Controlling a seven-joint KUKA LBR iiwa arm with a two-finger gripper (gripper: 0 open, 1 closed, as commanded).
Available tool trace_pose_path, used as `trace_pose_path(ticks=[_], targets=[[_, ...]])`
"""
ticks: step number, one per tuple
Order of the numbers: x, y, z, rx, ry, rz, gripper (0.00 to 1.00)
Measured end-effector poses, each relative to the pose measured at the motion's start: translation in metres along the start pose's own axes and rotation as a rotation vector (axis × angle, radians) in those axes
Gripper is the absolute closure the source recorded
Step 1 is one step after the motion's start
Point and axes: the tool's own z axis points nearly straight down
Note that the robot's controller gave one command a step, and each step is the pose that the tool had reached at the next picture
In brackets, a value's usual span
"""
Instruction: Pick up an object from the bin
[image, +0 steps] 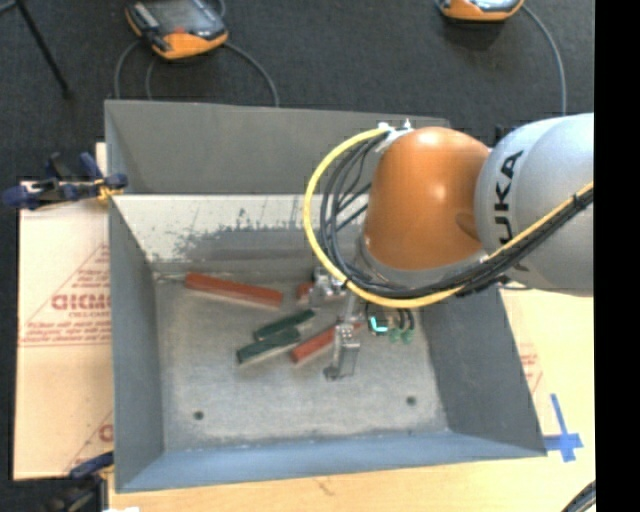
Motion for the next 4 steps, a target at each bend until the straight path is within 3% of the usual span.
trace_pose_path(ticks=[1, 2, 3, 4], targets=[[-0.001, 0.000, -0.004, 0.000, -0.006, 0.002, 0.00], [-0.018, -0.013, 0.056, 0.002, -0.013, -0.081, 0.00], [-0.046, -0.033, 0.143, 0.003, -0.014, -0.206, 0.00], [-0.055, -0.032, 0.174, 0.001, -0.031, -0.177, 0.00]])
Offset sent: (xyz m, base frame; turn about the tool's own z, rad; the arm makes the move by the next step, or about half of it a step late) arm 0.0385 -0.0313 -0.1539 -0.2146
